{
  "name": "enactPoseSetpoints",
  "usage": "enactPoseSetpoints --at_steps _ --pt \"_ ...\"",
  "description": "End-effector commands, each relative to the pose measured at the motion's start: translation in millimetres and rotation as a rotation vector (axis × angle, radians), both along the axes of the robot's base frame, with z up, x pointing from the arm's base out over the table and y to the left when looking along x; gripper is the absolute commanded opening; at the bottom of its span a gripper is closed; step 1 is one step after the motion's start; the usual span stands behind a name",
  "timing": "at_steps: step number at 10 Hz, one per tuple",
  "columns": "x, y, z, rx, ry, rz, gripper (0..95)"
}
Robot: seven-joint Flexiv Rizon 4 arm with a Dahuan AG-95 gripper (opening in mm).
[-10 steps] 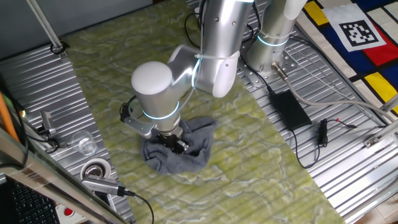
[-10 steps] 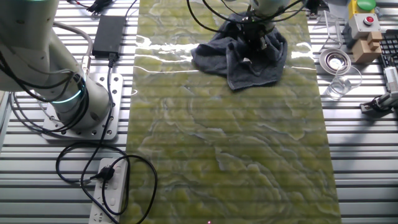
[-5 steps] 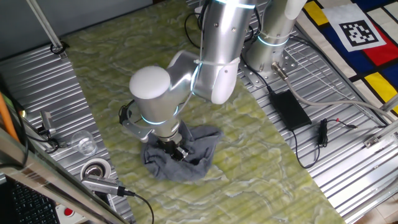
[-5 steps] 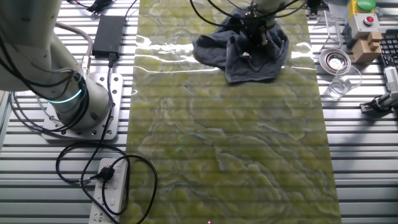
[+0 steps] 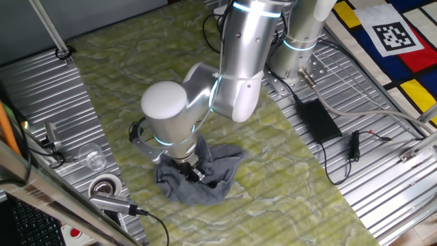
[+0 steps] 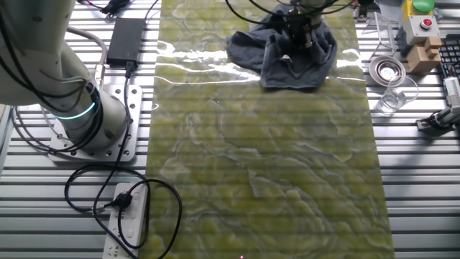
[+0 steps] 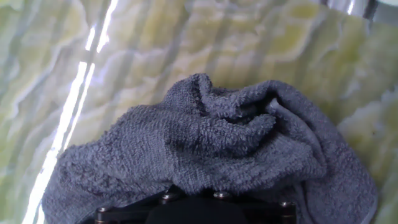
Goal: Clean the table with a cloth
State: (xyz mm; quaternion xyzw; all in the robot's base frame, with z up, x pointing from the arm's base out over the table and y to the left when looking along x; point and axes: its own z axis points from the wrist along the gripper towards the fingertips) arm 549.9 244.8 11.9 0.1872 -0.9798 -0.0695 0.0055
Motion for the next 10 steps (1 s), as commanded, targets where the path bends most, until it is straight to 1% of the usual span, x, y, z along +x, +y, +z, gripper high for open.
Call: enactPoseSetpoints --at_steps 1,2,3,7,9,10 --pt "7.4 -0.4 -0.5 -0.001 -0.002 0.001 0.0" --pt "11.9 -0.4 0.4 0.0 0.002 -0.002 0.0" --pt "19.1 -0.5 0.6 -0.002 -0.004 0.001 0.0" --pt "38.7 -0.3 1.1 -0.009 -0.003 0.012 0.0" --pt "48.5 -6.5 -1.9 -0.009 -0.013 0.053 0.0" --pt "51.5 -12.2 -0.3 -0.008 -0.009 0.073 0.0"
